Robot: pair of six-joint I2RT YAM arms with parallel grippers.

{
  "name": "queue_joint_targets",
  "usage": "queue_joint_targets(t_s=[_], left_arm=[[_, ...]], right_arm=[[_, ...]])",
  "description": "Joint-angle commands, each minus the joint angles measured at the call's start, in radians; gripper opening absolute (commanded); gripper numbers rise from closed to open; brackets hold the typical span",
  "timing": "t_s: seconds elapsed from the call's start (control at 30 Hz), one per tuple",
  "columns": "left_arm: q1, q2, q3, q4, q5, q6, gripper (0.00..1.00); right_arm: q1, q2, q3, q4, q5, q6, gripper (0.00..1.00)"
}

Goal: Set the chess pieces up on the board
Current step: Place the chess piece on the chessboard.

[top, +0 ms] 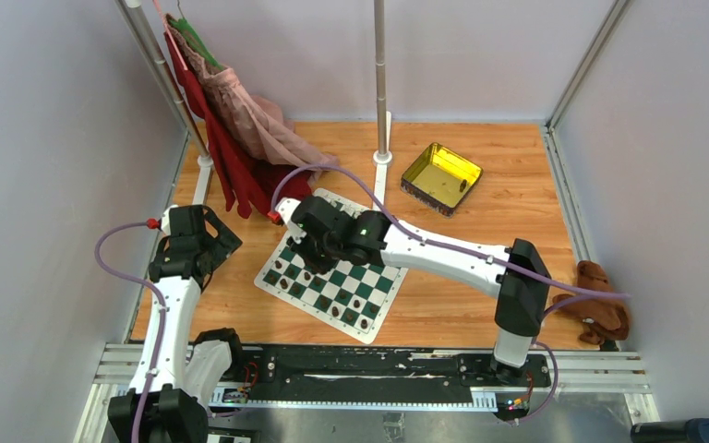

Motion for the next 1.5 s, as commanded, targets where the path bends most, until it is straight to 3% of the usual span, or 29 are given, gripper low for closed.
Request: queue_joint_targets(t_s=[0.0, 0.77, 1.47], left_arm=[[0.005, -0.018, -0.012, 0.012, 0.015, 0.01, 1.0], [-0.018, -0.012, -0.006, -0.005, 0.003, 0.015, 1.0], [-0.051, 0.028, 0.0, 0.005, -0.02, 0.037, 1.0]], right_arm=[[0.047, 0.017, -0.018, 0.035, -0.04, -0.055, 0.0], [0.096, 0.055, -0.195, 0.288, -0.011, -0.131, 0.0], [0.095, 0.119, -0.258, 0.395, 0.001, -0.12, 0.0]])
